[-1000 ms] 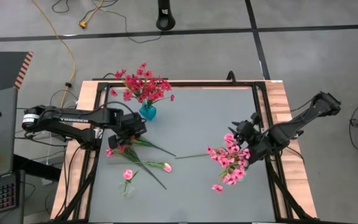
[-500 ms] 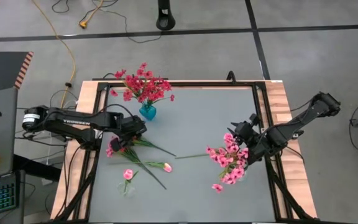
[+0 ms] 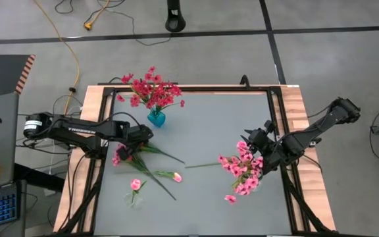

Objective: Sort flowers into vase by color
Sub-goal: Put the red flowers into the blue vase

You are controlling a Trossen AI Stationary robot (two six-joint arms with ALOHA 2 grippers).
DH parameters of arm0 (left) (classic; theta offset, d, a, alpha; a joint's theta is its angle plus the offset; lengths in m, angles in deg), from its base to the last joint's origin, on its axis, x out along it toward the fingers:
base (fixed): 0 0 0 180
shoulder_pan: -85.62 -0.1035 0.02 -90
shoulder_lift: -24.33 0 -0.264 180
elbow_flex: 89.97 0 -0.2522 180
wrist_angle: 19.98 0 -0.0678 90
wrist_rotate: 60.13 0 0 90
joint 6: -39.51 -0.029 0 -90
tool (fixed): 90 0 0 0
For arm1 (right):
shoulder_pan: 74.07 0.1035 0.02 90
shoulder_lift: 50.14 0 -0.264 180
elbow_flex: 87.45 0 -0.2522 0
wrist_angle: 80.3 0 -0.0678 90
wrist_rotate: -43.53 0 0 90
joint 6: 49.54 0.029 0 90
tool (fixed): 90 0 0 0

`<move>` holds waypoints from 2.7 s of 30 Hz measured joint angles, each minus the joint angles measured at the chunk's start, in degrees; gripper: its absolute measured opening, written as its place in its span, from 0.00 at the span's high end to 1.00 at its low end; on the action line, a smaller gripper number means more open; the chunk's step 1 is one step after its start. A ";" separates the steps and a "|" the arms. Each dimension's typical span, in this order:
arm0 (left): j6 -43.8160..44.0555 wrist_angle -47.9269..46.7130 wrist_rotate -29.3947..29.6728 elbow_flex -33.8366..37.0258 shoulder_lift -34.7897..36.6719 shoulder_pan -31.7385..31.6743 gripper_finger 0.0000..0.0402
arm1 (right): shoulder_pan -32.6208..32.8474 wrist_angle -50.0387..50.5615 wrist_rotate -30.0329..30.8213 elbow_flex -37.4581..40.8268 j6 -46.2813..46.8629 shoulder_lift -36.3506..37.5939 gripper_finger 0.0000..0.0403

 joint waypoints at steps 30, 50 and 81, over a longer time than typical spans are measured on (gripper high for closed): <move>-15.15 -0.46 8.51 0.06 0.00 0.00 0.99 | 0.00 0.20 0.02 0.00 0.00 0.00 0.63; -24.96 -6.43 16.87 -5.92 10.78 4.98 1.00 | 0.00 0.17 -0.04 0.00 0.01 0.02 0.63; -29.54 -21.85 26.55 -21.99 11.16 14.99 1.00 | 0.01 0.13 -0.09 0.00 0.02 0.02 0.63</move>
